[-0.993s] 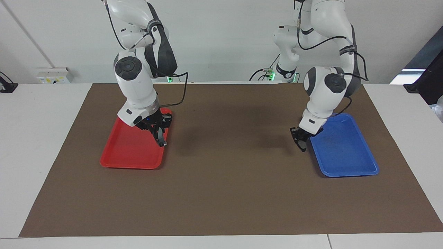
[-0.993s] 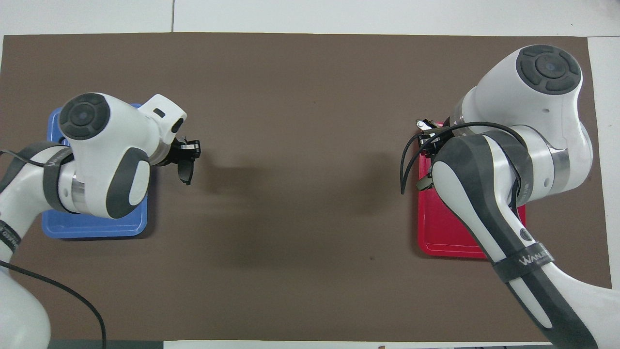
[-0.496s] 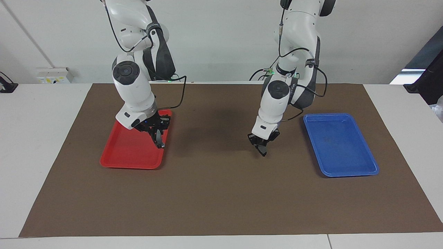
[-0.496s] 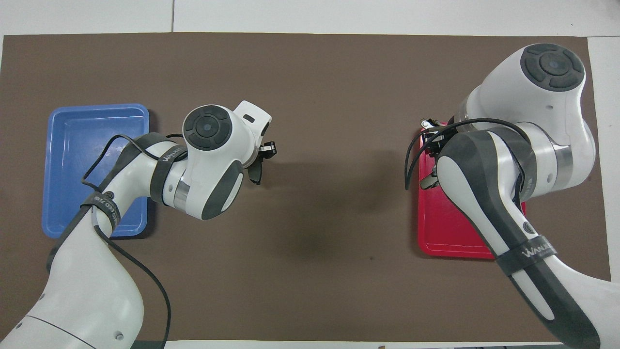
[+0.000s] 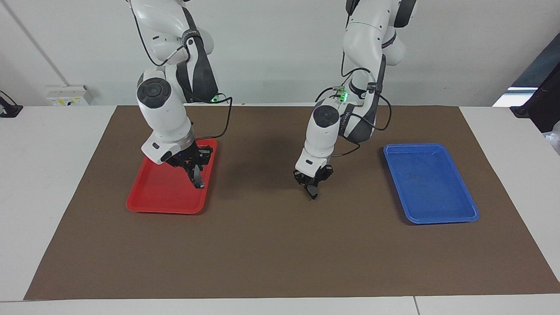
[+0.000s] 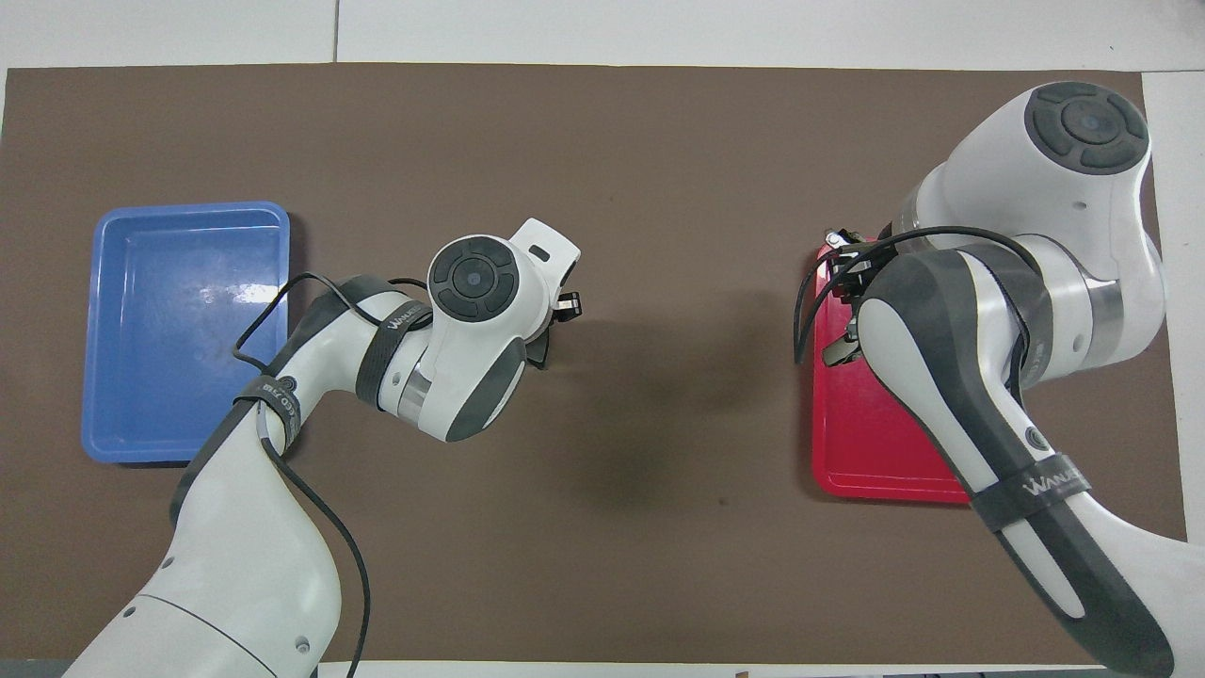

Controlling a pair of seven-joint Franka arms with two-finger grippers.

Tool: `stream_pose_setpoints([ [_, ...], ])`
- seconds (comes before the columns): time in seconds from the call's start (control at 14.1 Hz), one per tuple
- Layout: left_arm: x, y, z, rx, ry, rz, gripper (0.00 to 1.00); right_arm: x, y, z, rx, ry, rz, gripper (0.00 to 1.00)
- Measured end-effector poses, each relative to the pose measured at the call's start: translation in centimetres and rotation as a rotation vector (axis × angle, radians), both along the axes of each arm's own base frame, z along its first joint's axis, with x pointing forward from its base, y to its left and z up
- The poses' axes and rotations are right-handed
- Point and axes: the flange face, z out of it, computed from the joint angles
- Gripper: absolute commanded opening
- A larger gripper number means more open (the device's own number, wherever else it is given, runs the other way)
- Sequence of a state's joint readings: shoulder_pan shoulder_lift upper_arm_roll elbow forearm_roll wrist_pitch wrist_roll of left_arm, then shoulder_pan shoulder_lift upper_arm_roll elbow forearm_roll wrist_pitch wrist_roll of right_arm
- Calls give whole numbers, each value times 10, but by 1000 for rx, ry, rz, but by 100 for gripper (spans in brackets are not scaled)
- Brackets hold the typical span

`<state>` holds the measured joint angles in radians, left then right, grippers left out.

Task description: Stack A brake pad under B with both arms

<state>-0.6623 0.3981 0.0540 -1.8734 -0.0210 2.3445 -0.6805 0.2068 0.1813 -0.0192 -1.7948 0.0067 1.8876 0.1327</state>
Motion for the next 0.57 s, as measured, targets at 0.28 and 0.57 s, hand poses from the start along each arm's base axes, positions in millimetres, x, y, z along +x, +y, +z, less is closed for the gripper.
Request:
stream_pose_setpoints([
  [0.28,3,4,-1,1,-5,7,99,1,0,0,1,-5,0,6],
  [0.57,24,34,12,-10,-28,63,99,2,26,3,41,-54,25,5],
])
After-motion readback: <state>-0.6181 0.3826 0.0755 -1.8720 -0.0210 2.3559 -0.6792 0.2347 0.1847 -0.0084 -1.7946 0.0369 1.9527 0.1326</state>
